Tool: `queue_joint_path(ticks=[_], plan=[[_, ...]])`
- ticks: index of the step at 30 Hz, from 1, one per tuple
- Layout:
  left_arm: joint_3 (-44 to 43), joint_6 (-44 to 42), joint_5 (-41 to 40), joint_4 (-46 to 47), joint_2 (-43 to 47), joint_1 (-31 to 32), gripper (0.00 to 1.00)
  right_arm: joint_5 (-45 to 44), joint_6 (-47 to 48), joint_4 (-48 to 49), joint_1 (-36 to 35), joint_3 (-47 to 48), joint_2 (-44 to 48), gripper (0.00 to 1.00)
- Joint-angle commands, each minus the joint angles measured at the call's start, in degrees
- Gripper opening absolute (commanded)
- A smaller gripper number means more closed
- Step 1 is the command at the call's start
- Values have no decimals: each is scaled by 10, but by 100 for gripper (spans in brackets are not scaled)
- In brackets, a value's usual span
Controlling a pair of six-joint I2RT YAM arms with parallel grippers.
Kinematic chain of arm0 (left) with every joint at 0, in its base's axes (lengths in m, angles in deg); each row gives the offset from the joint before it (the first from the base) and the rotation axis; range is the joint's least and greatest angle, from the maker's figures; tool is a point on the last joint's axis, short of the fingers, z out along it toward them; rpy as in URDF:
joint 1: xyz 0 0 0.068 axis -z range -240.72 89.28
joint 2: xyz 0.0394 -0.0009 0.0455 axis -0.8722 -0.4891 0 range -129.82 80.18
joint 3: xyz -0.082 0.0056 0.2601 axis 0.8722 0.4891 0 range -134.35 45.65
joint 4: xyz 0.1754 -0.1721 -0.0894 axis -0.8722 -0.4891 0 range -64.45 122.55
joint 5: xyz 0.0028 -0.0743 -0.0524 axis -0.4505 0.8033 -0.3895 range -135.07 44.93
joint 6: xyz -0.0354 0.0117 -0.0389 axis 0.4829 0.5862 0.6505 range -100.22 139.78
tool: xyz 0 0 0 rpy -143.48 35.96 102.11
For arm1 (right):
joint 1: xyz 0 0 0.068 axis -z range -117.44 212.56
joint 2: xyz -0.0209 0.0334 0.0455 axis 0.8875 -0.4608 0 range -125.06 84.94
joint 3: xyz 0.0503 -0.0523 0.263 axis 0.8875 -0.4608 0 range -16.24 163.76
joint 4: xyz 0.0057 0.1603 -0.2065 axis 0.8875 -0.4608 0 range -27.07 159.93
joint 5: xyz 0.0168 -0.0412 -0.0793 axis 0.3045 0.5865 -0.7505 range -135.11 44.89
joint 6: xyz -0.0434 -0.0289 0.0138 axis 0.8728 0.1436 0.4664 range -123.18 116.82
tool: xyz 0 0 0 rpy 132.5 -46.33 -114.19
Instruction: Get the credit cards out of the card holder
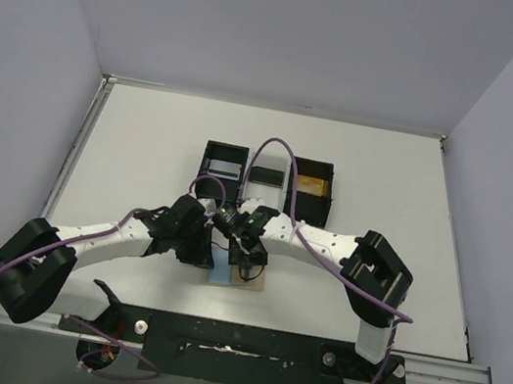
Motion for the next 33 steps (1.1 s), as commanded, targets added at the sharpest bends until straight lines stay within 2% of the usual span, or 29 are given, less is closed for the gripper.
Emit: queue_joint_path(ticks=[1,8,12,18,21,26,33], plan=[[-14,-5,9,23,-4,2,20,-6,3,-2,-4,23,7,35],[-16,-6,9,22,-7,2,20,-13,-1,-9,-5,24,16,36],[-16,-7,9,22,-7,2,20,-7,4,-7,-6,25,26,23],[-17,-6,9,21,-7,3,20,5,11,-9,-6,28,39,21],[-19,-6,7,19,-7,2,20,3,12,-16,-6,32,51,17],[-19,-7,8,19,-9,2,20,47,39,-19,1,38,50,20],[-24,-7,10,18,-11,2,20,60,46,-22,-1,42,28,27]])
